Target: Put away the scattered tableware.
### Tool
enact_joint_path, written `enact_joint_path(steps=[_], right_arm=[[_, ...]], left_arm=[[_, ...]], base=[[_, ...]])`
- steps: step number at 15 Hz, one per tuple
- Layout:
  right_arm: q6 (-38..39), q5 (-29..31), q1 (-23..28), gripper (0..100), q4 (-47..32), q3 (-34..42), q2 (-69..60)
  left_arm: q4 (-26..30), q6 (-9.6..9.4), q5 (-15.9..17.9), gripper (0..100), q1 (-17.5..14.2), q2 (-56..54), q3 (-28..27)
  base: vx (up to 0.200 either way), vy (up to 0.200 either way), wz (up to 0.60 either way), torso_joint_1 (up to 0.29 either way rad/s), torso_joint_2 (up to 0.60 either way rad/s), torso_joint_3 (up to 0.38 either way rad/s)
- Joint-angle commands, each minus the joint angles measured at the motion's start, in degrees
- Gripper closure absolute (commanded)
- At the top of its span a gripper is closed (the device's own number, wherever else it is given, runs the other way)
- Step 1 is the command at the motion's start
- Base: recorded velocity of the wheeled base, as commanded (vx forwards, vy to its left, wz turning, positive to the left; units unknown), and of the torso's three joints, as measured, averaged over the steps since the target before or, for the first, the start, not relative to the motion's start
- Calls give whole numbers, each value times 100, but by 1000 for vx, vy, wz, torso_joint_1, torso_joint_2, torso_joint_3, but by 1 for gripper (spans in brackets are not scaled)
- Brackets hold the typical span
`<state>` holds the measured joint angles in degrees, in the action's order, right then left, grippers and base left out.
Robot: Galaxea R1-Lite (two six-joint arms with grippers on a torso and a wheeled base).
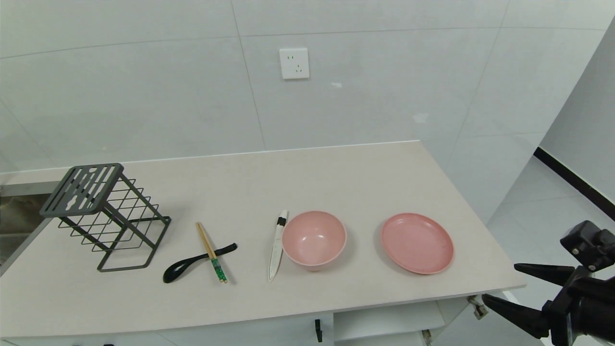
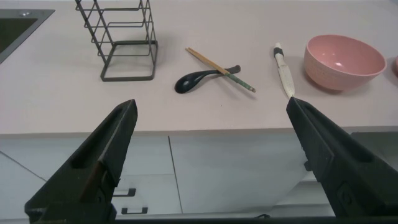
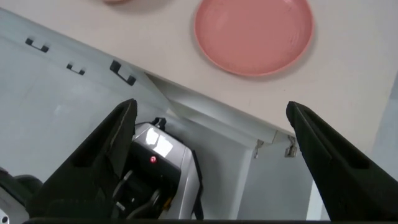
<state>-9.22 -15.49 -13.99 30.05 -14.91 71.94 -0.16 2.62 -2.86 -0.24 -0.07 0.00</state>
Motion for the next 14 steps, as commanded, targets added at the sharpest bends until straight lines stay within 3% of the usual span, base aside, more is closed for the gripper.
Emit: enact_joint_path(steps=[1,6,11,14], right_arm=[[-1,-15,2,0,10,-3,418],[-1,-33,2,0,71,-91,919],[-10,-68,2,0,818,-249,1692],[-1,-68,28,0,880,-451,2061]], left_arm=[[-2,2,-4,0,-2,7,0],[-2,-7,-4,0,-2,7,0],[-2,-16,-4,0,-2,7,0],[-2,-7,-4,0,-2,7,0]], base=[[0,0,0,0,0,0],[0,0,0,0,0,0],[0,0,0,0,0,0],[0,0,0,0,0,0]])
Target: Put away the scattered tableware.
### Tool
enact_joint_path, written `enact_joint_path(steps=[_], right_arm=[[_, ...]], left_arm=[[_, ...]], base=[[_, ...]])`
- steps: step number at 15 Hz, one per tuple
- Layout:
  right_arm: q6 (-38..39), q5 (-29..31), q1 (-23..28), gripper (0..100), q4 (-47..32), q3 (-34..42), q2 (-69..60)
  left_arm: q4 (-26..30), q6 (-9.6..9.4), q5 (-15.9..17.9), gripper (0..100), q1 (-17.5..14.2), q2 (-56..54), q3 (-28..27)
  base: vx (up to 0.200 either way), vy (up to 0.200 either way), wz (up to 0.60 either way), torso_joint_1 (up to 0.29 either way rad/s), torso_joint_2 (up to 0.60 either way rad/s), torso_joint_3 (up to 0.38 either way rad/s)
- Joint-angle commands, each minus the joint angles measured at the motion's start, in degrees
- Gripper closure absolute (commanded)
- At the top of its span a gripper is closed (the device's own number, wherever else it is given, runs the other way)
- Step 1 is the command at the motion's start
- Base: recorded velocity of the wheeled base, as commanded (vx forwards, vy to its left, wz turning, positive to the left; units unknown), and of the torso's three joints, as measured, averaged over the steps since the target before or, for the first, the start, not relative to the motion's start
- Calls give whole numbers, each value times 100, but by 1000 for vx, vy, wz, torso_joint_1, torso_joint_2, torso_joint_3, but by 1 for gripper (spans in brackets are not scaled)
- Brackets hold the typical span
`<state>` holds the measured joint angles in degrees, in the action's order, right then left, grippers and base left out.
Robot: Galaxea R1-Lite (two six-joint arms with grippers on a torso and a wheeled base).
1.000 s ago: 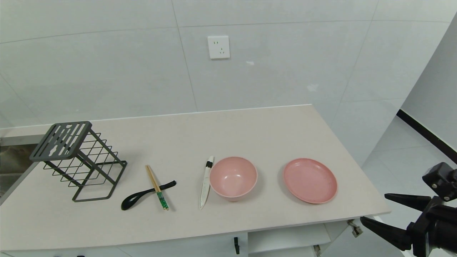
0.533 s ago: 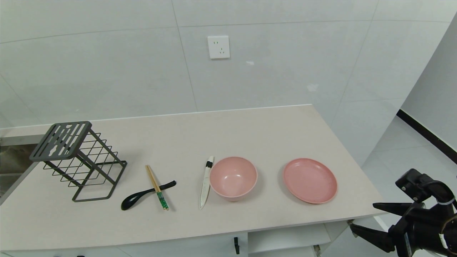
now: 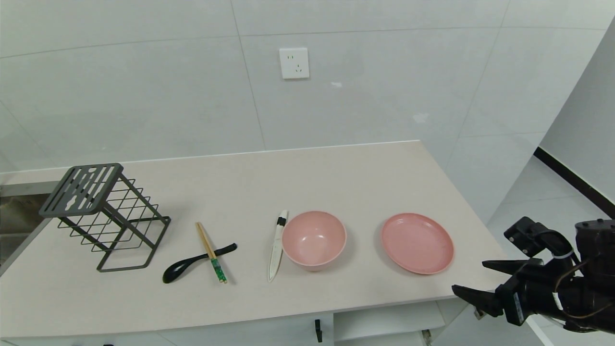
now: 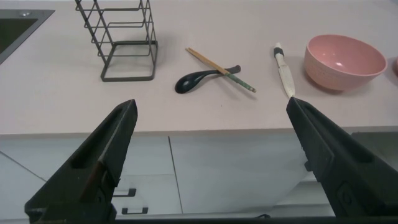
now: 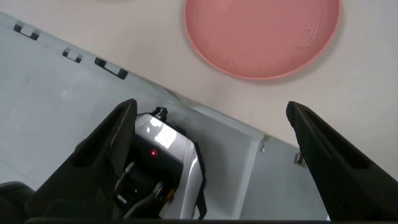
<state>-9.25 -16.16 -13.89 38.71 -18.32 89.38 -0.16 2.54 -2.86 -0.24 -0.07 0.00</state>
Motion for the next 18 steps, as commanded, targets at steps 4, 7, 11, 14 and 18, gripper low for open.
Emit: enact_joint_path(steps=[4,7,11,14,18], right_arm=[[2,8,158,0,234,-567,888],[-6,-1,387,0,269,-910,1248],[-6,-1,474,0,269,-1499,1723],[-85,8,545,0,269,-1868,2092],[-156,8,677,0,603,-1947,2417]], left_arm=[[-2,10,-4,0,-2,7,-9],[-2,1,-4,0,-2,7,0],[-2,10,-4,0,-2,7,0],[-2,-60,5,0,-2,7,0],[-2,-69,5,0,-2,7,0]], base=[[0,0,0,0,0,0],[0,0,0,0,0,0],[0,0,0,0,0,0],[0,0,0,0,0,0],[0,0,0,0,0,0]])
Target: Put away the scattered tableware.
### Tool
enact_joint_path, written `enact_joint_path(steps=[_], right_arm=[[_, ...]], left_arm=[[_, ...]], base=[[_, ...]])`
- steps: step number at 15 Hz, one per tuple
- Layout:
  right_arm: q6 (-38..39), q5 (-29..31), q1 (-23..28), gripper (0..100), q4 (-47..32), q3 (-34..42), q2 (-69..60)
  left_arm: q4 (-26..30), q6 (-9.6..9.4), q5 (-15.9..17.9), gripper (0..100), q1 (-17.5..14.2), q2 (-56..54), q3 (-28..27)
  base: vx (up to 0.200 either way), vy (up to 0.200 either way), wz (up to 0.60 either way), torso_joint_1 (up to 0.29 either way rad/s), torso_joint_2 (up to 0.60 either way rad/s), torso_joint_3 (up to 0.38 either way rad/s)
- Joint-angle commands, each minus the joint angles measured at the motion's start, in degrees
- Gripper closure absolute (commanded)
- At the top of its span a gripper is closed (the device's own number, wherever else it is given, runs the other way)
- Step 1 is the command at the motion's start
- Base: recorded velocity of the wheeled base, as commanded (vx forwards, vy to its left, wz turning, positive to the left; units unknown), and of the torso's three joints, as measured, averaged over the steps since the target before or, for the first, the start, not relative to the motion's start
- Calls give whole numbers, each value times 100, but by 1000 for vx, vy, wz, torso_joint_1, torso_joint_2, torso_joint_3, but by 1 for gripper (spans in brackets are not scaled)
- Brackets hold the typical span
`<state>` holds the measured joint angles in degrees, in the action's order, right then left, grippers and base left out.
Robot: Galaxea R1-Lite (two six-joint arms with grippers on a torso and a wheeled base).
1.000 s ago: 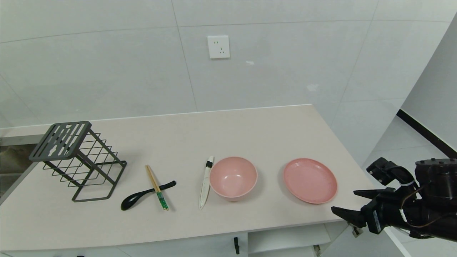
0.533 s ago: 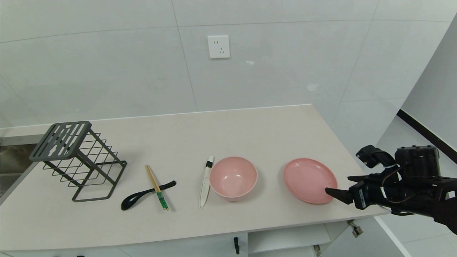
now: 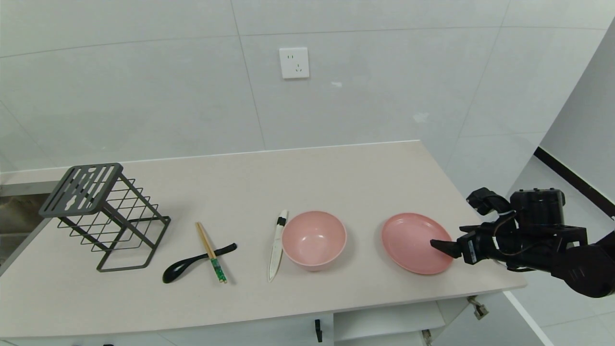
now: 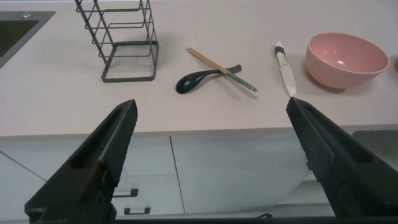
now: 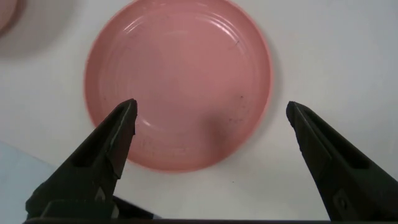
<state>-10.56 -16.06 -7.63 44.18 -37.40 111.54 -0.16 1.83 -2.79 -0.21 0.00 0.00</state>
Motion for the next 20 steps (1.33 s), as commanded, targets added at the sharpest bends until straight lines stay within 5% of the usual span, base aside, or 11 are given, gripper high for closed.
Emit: enact_joint_path(steps=[1,11,20], right_arm=[[-25,6,69,0,170,-74,307],[-25,32,122,0,407,-1006,1291],[-52,-12,-28,0,407,-944,1370]], left_arm=[[-2,2,-11,0,-6,0,0],[-2,2,-2,0,-6,0,0],[7,2,-2,0,-6,0,0]], base=[[0,0,0,0,0,0],[0,0,0,0,0,0],[0,0,0,0,0,0]])
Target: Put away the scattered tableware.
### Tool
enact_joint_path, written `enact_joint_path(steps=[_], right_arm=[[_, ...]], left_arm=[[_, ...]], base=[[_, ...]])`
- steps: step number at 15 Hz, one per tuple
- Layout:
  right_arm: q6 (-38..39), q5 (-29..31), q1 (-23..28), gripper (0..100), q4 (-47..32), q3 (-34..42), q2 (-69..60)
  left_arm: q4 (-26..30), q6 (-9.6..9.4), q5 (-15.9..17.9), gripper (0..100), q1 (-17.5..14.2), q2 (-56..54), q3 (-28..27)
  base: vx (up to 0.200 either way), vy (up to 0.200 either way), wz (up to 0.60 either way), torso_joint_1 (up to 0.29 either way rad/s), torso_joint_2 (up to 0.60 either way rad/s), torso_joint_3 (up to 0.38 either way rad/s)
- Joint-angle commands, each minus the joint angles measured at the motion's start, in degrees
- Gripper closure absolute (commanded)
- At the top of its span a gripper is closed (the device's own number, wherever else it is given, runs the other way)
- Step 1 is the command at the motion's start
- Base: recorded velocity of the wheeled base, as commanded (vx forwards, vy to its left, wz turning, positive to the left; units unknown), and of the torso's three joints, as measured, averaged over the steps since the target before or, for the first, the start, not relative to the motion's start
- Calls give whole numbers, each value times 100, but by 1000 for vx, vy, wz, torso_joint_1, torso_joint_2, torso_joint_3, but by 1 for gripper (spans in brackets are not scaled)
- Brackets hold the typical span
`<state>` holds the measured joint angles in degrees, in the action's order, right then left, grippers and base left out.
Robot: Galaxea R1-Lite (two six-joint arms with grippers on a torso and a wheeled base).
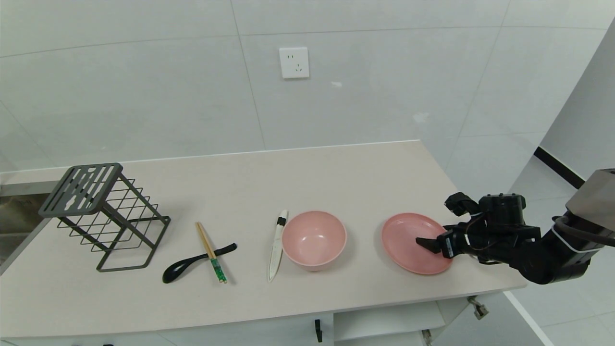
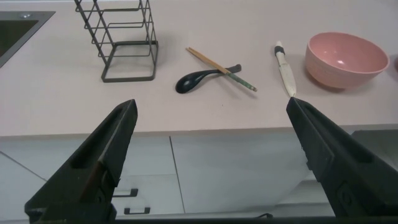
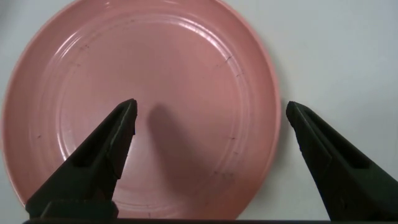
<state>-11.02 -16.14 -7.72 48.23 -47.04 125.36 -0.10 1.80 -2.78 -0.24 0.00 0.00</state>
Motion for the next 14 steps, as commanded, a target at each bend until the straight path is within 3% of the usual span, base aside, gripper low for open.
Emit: enact_joint_path(steps=[1,10,11,14], right_arm=[[-5,-3,-55,0,3,64,-20],[-32,-56,-125,0,3,222,59],[-32,-30,-107,100,-6,240,129],[-41,-3,95,100,-15,240,323]], left_arm=[[-8,4,-3,0,-2,0,0],[-8,4,-3,0,-2,0,0],[-8,4,-3,0,-2,0,0],[1,4,-3,0,-2,0,0]], base=[[0,0,0,0,0,0],[0,0,0,0,0,0],[0,0,0,0,0,0],[0,0,0,0,0,0]])
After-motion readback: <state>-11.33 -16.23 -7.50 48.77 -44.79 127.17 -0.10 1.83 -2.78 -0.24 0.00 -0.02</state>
